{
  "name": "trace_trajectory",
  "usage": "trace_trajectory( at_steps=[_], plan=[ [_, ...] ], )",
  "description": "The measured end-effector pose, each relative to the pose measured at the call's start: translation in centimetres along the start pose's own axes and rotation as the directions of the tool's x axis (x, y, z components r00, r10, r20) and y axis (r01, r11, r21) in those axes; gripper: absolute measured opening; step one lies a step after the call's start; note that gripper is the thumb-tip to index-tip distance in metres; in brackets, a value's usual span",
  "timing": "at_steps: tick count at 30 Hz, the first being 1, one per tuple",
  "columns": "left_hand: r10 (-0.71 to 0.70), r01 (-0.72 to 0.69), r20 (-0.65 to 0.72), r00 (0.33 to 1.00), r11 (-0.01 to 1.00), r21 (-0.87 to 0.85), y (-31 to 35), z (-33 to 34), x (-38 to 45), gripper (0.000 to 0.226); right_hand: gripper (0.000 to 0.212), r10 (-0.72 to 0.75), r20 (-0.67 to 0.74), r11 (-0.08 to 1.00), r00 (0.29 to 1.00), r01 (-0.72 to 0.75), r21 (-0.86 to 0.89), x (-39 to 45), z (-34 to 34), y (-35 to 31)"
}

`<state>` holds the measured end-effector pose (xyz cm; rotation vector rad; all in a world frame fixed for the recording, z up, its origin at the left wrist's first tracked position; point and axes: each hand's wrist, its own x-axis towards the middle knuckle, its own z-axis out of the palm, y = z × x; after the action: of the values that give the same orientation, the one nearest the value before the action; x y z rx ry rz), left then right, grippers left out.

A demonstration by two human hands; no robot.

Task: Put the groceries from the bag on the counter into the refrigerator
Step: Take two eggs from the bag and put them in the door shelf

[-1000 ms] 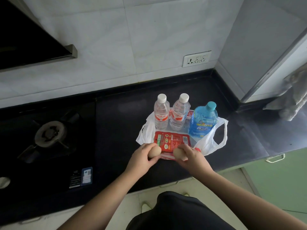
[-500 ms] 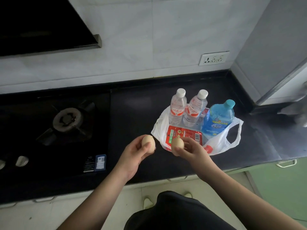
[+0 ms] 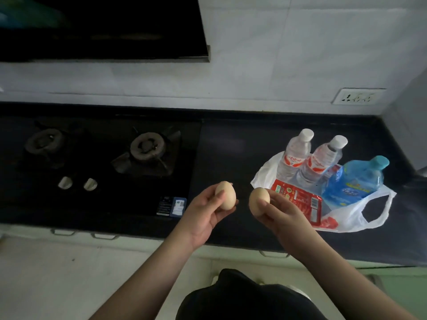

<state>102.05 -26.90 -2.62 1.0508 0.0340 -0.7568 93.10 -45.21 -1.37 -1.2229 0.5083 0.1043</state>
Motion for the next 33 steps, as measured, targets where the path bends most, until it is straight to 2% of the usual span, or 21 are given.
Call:
trace_trajectory(
  at_steps=[5,10,14,16,20,25,30,33],
  plan=[
    [0.056,-0.06,-0.065,0.996,0.997,-0.053,-0.1,0.5,-1.9,0.039,0.032,0.0,0.083,1.0,0.997,-0.003,0.031,-0.1,0.0,-0.7],
    [0.088,-0.112,-0.184,0.979,0.986,-0.124,-1.3,1.2,-4.7,0.039,0.036,0.011,0.23,0.983,0.973,-0.053,0.175,0.0,-0.4,-1.2],
    [0.08,-0.145,-0.344,0.935,0.975,-0.167,-3.5,1.0,-7.2,0.039,0.05,0.041,0.365,0.975,0.93,-0.117,0.189,0.0,-0.3,-0.1],
    [0.102,-0.202,-0.411,0.906,0.957,-0.208,-4.5,1.0,-8.6,0.038,0.046,0.084,0.428,0.964,0.9,-0.182,0.193,0.0,0.2,0.5],
    [0.155,-0.302,-0.519,0.841,0.93,-0.211,-6.2,1.1,-12.0,0.035,0.036,0.207,0.563,0.939,0.8,-0.324,0.115,0.0,1.3,2.3],
    [0.17,-0.429,-0.686,0.707,0.875,-0.225,-8.9,0.7,-18.0,0.031,0.037,0.363,0.638,0.889,0.68,-0.458,-0.017,-1.9,4.3,5.4],
    [0.18,-0.54,-0.796,0.578,0.816,-0.207,-10.9,0.7,-24.0,0.029,0.042,0.465,0.725,0.842,0.509,-0.507,-0.184,-5.1,7.3,7.2],
    [0.187,-0.611,-0.84,0.509,0.766,-0.199,-12.2,0.3,-27.4,0.031,0.044,0.49,0.755,0.83,0.434,-0.498,-0.252,-7.0,9.5,8.2]
  ],
)
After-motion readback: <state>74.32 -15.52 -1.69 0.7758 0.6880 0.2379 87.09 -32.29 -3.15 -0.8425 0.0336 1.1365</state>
